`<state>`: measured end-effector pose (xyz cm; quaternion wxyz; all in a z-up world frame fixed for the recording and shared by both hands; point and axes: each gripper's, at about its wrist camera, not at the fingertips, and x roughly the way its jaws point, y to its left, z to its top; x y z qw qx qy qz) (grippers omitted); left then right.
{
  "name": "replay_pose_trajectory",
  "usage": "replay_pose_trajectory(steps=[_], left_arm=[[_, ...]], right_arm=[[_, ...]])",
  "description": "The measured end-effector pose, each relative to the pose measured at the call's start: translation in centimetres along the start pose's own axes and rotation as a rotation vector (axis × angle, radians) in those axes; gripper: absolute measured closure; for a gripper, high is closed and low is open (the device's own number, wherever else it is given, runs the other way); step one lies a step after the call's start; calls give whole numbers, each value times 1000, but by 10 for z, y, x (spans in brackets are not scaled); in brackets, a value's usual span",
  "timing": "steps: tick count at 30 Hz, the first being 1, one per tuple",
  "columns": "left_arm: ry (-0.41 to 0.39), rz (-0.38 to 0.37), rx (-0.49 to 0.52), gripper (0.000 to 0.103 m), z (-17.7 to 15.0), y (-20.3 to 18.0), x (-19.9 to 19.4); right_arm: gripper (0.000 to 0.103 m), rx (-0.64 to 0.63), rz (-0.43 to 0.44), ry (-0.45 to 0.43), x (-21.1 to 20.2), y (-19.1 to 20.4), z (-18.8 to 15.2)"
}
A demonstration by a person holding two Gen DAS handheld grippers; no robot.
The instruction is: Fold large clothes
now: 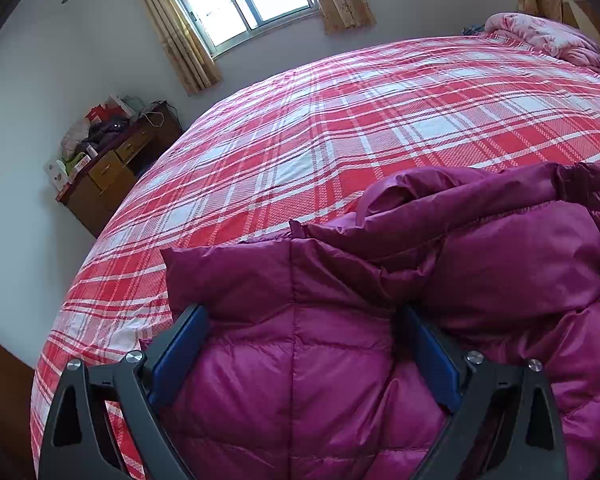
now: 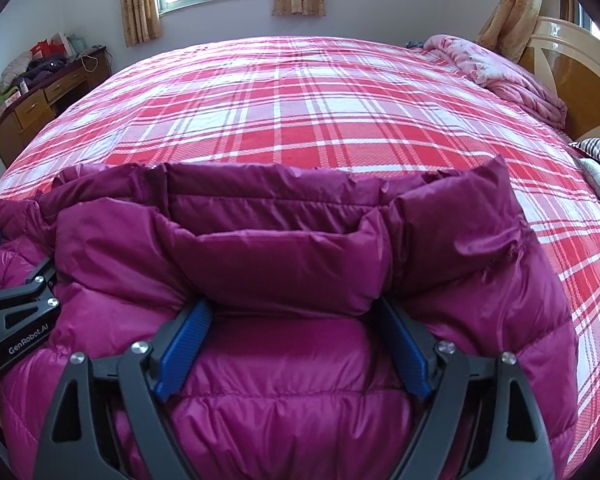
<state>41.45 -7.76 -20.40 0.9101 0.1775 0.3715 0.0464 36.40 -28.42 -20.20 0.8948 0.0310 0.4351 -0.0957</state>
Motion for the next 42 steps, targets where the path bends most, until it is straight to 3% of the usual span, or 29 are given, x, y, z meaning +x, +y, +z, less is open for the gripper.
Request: replay_pose_trajectory(steps=[3,8,11,14,19,29,42], left_arm=[[-9,33,13,6,4,-2,-11],[-114,-42,-4,6,12,-7,-61],[-140,-76,64,6,15,-29,-73],[-134,-43,137,6,12,-54,-65],[-116,-62,161,6,6,-66,-53],[-68,-122,131,4,5,-66,-41],[-63,-115,133,3,5,-70,-37]], right_arm=[[17,2,0,-2,-1,-1,0],[18,11,44,-5,-16,-8,-1],[18,71,79,-99,-47,-27,-1],[18,117,52,-141,-62,-52,1],[18,166,30,-76,-38,-84,-11],[17,184,58,-51,-30,-90,-19],[14,129,-14,-22,-21,-78,-17]])
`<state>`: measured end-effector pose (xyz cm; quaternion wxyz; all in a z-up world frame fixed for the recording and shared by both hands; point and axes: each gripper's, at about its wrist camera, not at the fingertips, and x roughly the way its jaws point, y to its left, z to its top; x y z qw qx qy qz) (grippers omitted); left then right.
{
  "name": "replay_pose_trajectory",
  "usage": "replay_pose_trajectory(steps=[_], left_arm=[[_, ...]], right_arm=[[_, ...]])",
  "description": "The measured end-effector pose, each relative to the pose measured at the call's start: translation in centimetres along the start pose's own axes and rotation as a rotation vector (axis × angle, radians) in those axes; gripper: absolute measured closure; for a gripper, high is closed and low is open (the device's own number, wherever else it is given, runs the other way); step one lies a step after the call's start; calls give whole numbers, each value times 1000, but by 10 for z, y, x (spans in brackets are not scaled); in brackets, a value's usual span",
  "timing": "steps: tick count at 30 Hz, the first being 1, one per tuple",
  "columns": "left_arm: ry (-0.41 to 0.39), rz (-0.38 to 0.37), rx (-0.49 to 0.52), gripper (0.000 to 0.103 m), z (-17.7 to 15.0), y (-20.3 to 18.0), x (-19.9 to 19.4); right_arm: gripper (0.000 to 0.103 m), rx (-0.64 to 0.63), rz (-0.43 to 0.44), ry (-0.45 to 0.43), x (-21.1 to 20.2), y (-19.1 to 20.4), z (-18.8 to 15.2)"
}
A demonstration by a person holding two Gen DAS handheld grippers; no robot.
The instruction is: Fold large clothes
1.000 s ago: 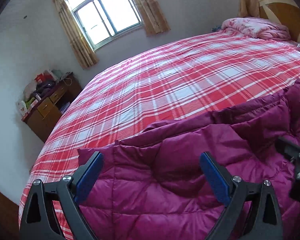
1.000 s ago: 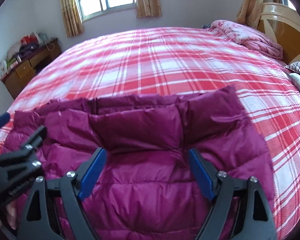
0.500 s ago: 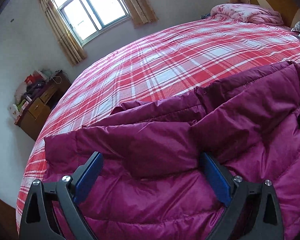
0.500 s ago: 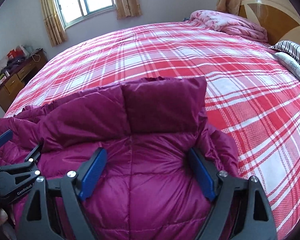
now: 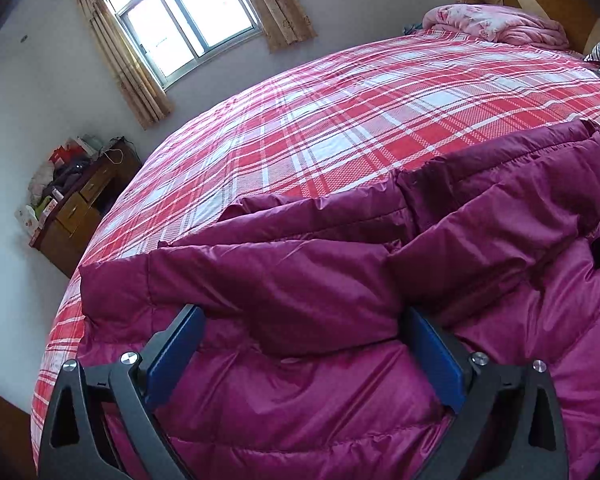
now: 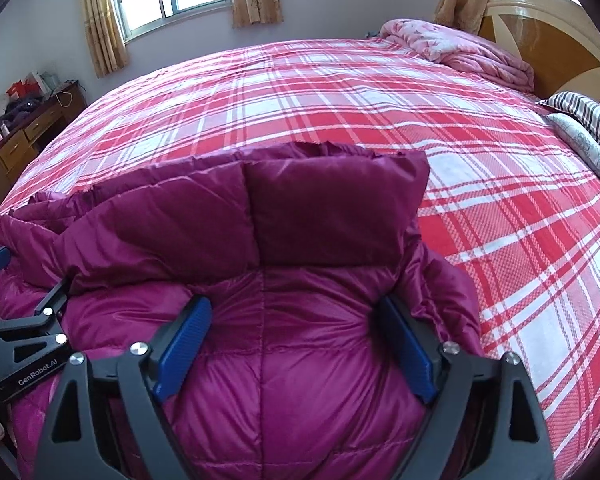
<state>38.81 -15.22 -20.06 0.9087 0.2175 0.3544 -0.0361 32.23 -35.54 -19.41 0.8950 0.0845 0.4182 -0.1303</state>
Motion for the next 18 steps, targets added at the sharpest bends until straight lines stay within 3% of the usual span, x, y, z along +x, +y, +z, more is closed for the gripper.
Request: replay_pose_trajectory(steps=[18], left_arm=[[0,4,2,2,0,-1,0]], right_arm=[[13,-32,-46,13,5,7,1]])
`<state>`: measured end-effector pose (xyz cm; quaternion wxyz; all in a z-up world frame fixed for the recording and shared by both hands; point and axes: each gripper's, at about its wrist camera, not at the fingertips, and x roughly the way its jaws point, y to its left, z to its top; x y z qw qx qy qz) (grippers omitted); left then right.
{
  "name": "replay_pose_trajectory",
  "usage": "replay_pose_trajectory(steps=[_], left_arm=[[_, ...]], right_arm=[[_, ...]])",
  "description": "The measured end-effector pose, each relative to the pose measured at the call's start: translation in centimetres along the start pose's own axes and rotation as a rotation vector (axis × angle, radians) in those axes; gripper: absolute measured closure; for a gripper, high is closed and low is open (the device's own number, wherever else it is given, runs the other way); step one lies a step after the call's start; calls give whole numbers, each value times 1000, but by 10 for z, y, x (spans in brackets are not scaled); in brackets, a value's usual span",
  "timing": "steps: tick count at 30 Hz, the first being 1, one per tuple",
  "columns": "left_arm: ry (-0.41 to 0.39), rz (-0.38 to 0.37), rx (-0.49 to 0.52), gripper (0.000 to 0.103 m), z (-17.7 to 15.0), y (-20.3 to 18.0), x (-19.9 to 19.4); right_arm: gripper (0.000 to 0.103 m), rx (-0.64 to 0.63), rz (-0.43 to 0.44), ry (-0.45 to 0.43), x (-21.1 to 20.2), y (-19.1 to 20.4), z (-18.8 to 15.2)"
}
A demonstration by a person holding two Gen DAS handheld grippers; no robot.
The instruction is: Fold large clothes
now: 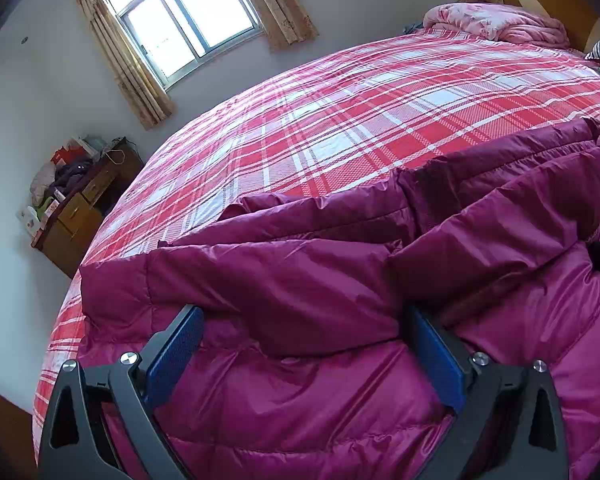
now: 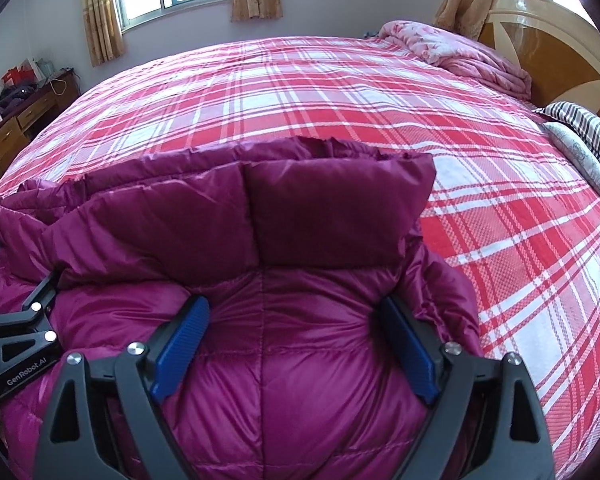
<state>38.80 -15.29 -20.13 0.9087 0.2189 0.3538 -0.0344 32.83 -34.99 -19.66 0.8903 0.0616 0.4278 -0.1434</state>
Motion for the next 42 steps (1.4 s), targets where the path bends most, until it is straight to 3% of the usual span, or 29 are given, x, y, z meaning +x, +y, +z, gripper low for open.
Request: replay_pose_trajectory(steps=[7,12,17,26,42], left_arm=[[12,23,-6,2,1,9,-13],[-112,-37,-76,2,-12,32,-65],[-43,-6,-27,2,-31,16,-39],[-27,-30,-34,2,-30,16,-24],[-16,-18,-13,2,-28,15,-36]], right_arm=[[13,-26,-8,-16,-16,2,-3],[9,-85,55,-127,-61,22,-30],[9,-132,35,-115,-53,40,-49],[5,-143,-5,-60,-41,44,-46],[3,-150,-24,-62,-41,45,-49]])
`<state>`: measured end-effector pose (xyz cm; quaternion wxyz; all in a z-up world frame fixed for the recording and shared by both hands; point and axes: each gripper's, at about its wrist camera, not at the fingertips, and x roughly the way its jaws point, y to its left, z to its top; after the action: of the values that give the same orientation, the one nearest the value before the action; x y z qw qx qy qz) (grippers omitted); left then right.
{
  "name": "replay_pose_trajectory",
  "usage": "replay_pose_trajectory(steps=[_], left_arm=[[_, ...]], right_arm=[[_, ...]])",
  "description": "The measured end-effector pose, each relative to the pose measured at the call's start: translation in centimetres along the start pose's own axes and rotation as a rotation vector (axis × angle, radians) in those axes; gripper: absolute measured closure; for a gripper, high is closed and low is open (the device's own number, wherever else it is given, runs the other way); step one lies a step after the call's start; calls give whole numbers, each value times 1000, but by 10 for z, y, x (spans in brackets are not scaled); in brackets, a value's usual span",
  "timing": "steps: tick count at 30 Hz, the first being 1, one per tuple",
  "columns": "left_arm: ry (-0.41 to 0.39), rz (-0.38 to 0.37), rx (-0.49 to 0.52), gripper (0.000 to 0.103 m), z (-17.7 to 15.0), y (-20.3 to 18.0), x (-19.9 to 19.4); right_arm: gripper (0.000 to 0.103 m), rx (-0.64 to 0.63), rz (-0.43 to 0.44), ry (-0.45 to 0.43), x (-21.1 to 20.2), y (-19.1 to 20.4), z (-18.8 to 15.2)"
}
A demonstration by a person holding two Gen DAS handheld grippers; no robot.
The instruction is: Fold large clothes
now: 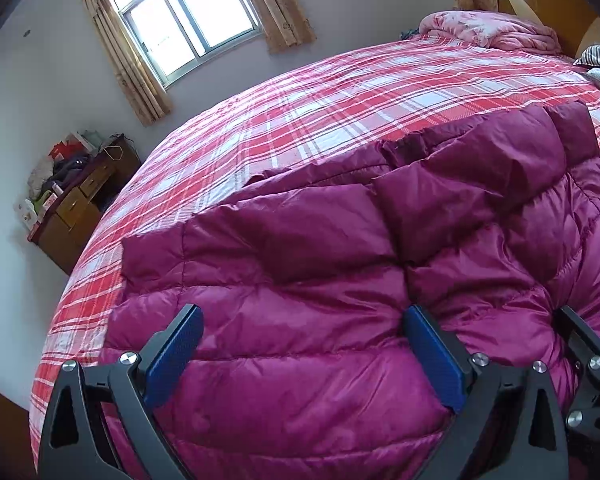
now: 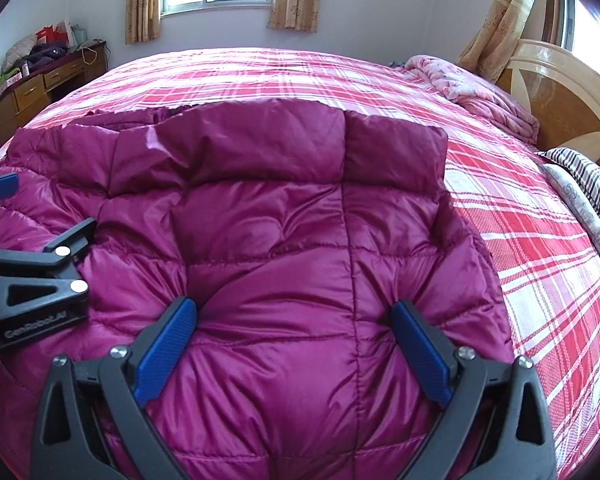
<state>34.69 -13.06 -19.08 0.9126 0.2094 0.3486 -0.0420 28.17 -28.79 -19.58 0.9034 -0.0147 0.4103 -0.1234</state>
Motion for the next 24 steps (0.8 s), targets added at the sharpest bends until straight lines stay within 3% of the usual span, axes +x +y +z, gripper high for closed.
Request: replay_pose_trajectory(steps=[3,7,10,13,18,24], left_arm=[[-66,-4,-16,2,-4,26,-36],[-142,32,-92,2,-22,94,-76],[-102,51,-187,2,-42,145,-71],[-6,24,-295,2,-67,181,-45],[83,-112,-420,3,-94,190,-15],[49,-205,-414,3,-90,170,-7]], right_arm=[[3,10,20,-13,-8,-2,-2],[3,21,21,-73,-39,-4,-15],[3,20,67,-119,-69,8,-28],[2,-29,109,-166,-94,32,-39],[2,-153,113,-172,-101,67,-49],[0,-171,80,-67,-64,73,-64]])
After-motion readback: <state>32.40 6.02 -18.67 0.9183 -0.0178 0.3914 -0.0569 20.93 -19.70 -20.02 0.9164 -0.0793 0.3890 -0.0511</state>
